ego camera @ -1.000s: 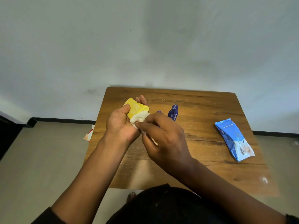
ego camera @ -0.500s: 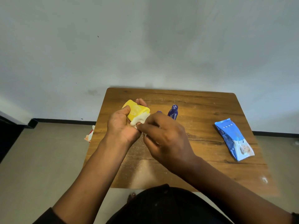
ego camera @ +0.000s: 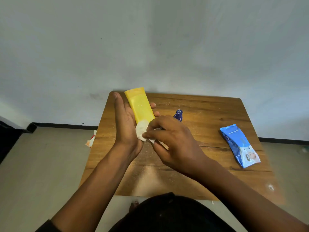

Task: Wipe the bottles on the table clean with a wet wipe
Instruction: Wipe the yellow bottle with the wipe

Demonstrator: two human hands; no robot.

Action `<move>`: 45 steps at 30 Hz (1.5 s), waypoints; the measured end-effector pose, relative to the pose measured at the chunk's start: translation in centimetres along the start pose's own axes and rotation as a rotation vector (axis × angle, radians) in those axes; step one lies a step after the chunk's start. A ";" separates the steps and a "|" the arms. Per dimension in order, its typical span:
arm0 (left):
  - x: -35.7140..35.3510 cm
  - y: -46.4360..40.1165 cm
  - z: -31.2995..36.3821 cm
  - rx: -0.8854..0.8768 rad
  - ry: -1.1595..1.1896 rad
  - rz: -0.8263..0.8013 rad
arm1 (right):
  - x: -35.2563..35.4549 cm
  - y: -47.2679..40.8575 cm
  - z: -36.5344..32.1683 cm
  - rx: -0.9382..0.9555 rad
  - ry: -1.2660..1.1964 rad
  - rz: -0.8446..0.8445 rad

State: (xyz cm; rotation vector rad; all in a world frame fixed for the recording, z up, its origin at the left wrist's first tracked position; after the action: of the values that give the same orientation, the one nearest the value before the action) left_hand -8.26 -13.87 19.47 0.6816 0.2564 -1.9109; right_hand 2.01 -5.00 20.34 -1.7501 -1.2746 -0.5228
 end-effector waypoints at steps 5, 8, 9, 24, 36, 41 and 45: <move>-0.3 0.3 -1.0 -0.032 -0.115 -0.063 | 0.3 -1.8 0.3 0.024 0.049 0.107; -0.9 0.5 -1.3 -0.032 -0.132 -0.102 | 2.0 -3.7 1.1 -0.029 0.026 0.279; -0.9 0.5 -1.3 -0.027 -0.148 -0.110 | 2.6 -4.3 1.3 -0.045 0.030 0.319; 0.6 -0.1 -0.8 -0.015 -0.195 -0.112 | -1.5 2.0 -0.4 0.037 0.139 0.083; -0.7 0.5 -1.5 -0.027 -0.346 -0.144 | 2.0 -4.1 2.0 -0.117 0.065 0.398; -0.6 0.5 -1.5 -0.121 -0.415 -0.107 | 1.0 -3.9 0.7 -0.077 0.129 0.352; -0.1 0.3 -1.0 -0.102 -0.308 -0.123 | 1.9 -3.1 1.4 -0.095 0.080 0.435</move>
State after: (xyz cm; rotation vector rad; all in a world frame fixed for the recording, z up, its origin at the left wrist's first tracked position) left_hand -7.66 -13.45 18.69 0.3029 0.2017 -2.0730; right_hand -0.32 -2.52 22.35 -1.9917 -0.7891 -0.3994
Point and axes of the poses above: each hand's wrist, its own y-axis away from the middle knuckle, its own x-axis out of the back of the hand, z = x × y, the point moved 4 cm from there along -y, towards the middle knuckle, and after that the axes turned 8 degrees about -x, right-handed, at the moved point
